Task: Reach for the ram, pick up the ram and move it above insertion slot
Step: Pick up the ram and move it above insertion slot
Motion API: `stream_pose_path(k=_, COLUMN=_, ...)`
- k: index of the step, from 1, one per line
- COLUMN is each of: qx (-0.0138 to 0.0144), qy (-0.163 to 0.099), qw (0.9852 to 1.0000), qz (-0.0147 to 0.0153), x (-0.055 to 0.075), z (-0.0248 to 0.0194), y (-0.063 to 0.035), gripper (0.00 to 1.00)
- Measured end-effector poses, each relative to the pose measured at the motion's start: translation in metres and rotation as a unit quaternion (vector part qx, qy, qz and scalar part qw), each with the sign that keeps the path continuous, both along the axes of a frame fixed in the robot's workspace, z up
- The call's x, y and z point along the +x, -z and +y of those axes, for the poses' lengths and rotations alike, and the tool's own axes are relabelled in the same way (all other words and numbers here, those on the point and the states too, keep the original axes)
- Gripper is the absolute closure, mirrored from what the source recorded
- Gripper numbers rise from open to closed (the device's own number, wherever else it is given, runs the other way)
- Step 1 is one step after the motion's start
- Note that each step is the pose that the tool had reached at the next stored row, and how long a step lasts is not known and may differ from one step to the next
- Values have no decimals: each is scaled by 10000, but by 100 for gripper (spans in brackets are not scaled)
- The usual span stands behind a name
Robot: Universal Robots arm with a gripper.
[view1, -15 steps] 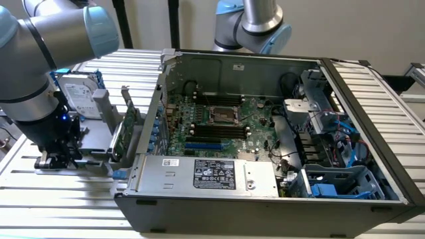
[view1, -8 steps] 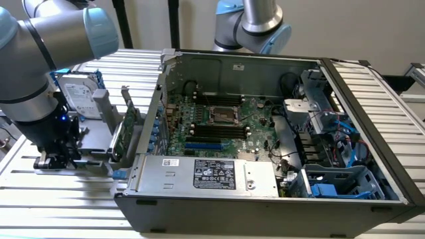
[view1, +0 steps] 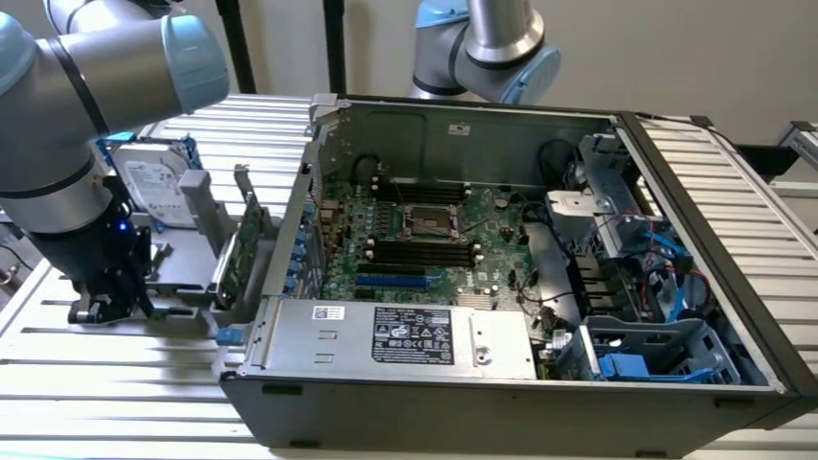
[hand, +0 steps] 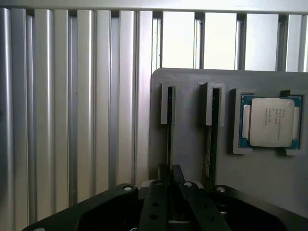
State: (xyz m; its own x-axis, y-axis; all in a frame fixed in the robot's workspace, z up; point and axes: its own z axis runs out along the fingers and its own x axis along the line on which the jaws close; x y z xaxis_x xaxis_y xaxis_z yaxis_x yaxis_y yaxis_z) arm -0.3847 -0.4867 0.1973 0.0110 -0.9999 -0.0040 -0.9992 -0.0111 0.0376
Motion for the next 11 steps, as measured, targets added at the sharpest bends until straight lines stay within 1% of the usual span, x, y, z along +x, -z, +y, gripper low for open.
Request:
stream_pose_path(k=1, qx=0, qy=0, qw=10000, qz=0, x=0, z=0, y=0, gripper=84)
stream_pose_path(k=2, qx=0, qy=0, qw=10000, qz=0, x=0, z=1, y=1, gripper=87)
stream_pose_path(k=11, qx=0, qy=10, qw=10000, qz=0, x=0, z=1, y=1, gripper=87)
